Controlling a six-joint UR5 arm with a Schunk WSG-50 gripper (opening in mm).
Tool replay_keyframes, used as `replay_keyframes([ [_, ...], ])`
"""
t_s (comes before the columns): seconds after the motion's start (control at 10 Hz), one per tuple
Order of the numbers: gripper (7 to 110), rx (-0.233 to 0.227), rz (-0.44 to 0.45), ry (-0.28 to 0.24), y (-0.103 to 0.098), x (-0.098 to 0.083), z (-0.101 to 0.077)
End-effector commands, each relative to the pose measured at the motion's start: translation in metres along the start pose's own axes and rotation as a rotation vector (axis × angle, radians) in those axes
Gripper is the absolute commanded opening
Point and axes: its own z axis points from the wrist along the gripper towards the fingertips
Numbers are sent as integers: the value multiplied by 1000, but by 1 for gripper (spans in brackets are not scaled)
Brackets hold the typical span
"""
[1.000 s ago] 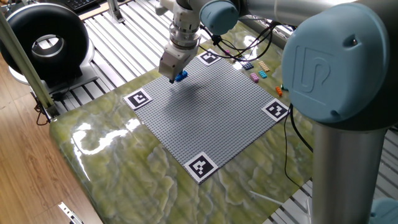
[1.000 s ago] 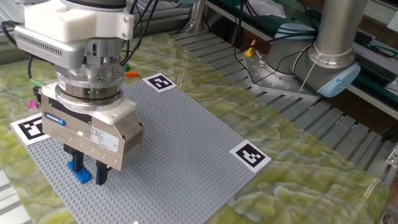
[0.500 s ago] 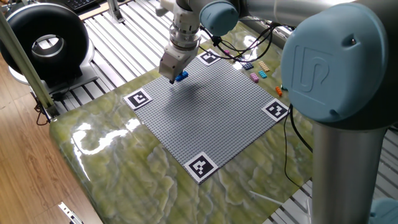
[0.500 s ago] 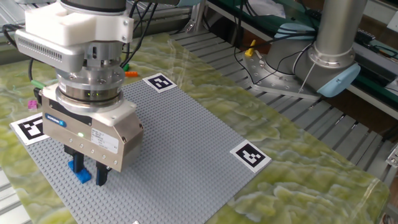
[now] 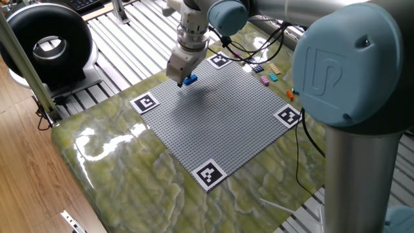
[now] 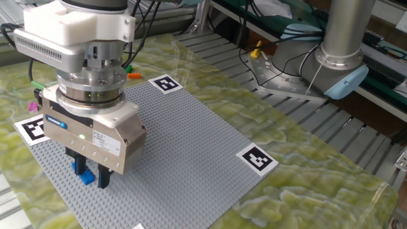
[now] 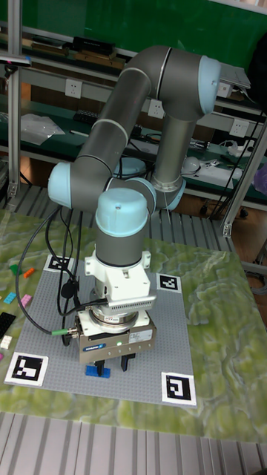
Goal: Stack small Lego blocks one on top of the other
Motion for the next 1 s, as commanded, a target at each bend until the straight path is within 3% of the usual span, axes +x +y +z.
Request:
replay_keyframes([
  [0.0, 44, 55, -1, 26, -1, 2, -25],
  [0.1, 44, 50, 1, 36, 7, 4, -40],
  [0.2, 44, 14, -2, 41, 15, 6, -58],
  [0.3, 44, 16, -2, 41, 15, 10, -70],
  [0.5, 44, 75, -31, 36, -7, 18, -82],
  [0.7, 44, 59, -83, 36, -27, 39, -80],
  [0.8, 44, 62, -102, 82, -35, 61, -81],
  [0.9, 44, 90, -133, 172, -48, 95, -85],
])
